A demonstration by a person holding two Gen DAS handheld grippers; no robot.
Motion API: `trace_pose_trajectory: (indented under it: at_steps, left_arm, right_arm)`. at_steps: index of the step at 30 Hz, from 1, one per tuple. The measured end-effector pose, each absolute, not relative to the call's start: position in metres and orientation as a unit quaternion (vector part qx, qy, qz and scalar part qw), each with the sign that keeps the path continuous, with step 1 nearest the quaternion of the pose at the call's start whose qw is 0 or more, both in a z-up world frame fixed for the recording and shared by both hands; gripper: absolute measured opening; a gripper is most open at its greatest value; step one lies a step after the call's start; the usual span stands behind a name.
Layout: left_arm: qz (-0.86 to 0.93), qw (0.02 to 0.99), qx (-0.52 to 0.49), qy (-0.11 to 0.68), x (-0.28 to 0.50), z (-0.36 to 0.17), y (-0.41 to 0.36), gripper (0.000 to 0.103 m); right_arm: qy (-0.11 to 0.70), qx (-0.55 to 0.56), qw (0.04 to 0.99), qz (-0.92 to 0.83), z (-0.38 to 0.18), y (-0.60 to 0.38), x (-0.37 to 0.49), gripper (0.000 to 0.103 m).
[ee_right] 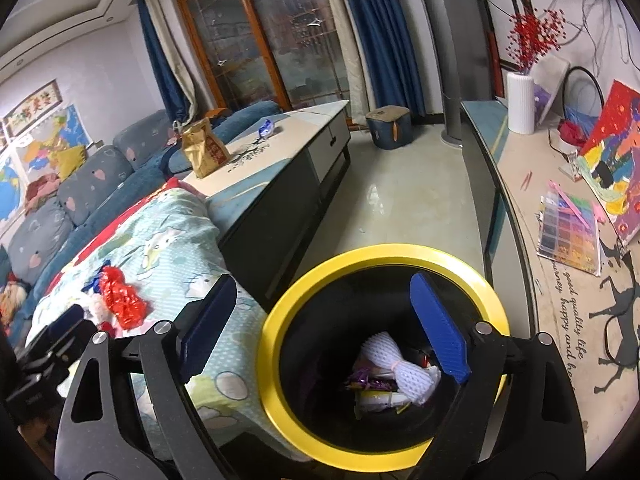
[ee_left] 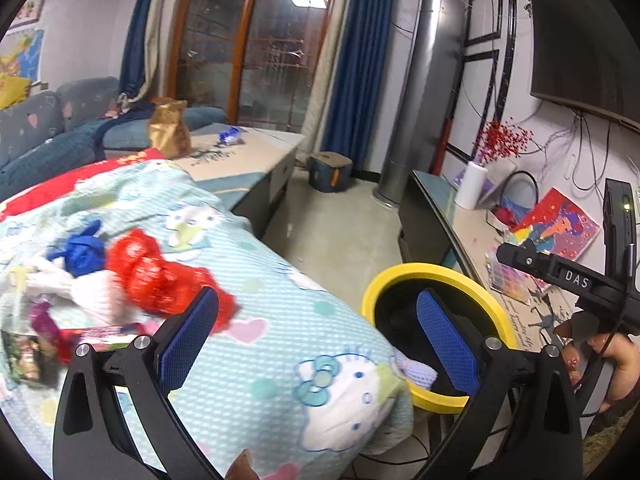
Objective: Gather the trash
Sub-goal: 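Move both open tools back over the bed toward the remaining trash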
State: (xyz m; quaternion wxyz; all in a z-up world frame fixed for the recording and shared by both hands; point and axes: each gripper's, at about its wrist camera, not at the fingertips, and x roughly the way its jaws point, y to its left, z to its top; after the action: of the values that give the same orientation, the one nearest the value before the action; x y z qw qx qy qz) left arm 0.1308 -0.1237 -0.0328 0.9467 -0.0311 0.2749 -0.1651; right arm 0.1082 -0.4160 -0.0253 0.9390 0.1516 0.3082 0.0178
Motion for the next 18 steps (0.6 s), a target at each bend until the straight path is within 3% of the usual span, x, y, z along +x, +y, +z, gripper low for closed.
trace_pose_trajectory:
  at_steps: [18]
  left_arm:
    - [-0.078, 0.967, -0.06, 0.236, 0.102, -0.008, -0.028, 0.096]
  right_arm:
    - [0.3, 0.102, 0.945, 0.084, -0.009, -0.337, 0.106, 0.082]
